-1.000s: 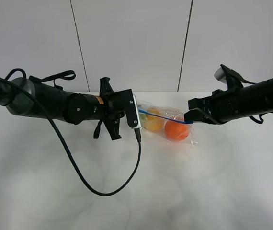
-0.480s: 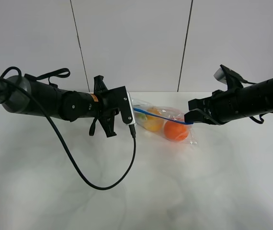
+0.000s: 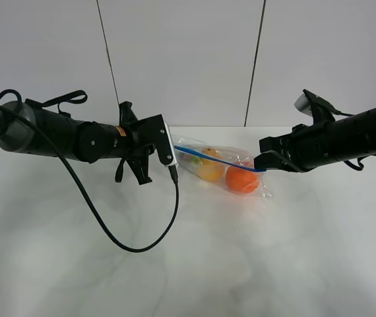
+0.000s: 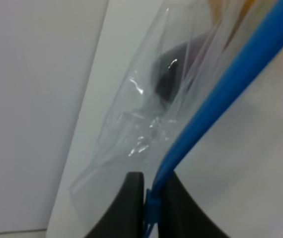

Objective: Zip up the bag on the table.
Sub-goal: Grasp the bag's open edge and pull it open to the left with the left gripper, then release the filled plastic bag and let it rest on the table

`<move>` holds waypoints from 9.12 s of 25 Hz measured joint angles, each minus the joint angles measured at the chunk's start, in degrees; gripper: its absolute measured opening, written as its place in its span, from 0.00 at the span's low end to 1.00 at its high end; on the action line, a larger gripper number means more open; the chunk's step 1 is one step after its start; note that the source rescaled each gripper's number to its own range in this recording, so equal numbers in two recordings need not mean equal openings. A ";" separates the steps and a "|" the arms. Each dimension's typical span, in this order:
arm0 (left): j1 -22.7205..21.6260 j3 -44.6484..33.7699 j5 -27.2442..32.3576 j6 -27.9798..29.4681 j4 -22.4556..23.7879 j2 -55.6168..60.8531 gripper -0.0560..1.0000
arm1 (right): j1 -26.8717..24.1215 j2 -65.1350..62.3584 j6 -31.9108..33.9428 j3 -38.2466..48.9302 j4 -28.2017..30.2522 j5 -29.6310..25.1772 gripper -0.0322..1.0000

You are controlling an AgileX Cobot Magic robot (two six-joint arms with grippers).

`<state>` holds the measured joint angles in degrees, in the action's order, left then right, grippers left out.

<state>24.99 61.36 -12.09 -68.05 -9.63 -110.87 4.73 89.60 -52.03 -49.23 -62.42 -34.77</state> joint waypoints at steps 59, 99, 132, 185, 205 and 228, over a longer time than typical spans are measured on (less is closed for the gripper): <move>-4.13 0.00 -3.26 15.92 -18.39 0.00 0.72 | 0.13 0.00 0.40 0.00 2.94 1.08 0.03; -25.53 0.00 20.76 16.10 -32.97 0.05 0.73 | 0.13 0.00 0.52 0.00 3.82 1.50 0.03; -34.70 0.00 33.63 20.18 -32.17 2.16 0.73 | 0.13 0.00 0.52 0.00 4.01 1.93 0.03; -35.27 -11.05 36.75 51.65 -0.56 25.88 0.74 | 0.13 0.00 0.52 0.00 4.01 2.33 0.03; -35.27 -27.75 45.47 52.65 -0.56 68.67 0.74 | 0.13 0.00 0.52 0.00 4.01 2.39 0.03; -30.14 -28.02 60.08 58.06 -0.38 96.35 0.74 | 0.13 0.00 0.52 0.00 4.01 1.94 0.03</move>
<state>-5.16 33.35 47.99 -10.00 -10.00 -14.52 4.86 89.60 -51.51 -49.23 -58.41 -32.82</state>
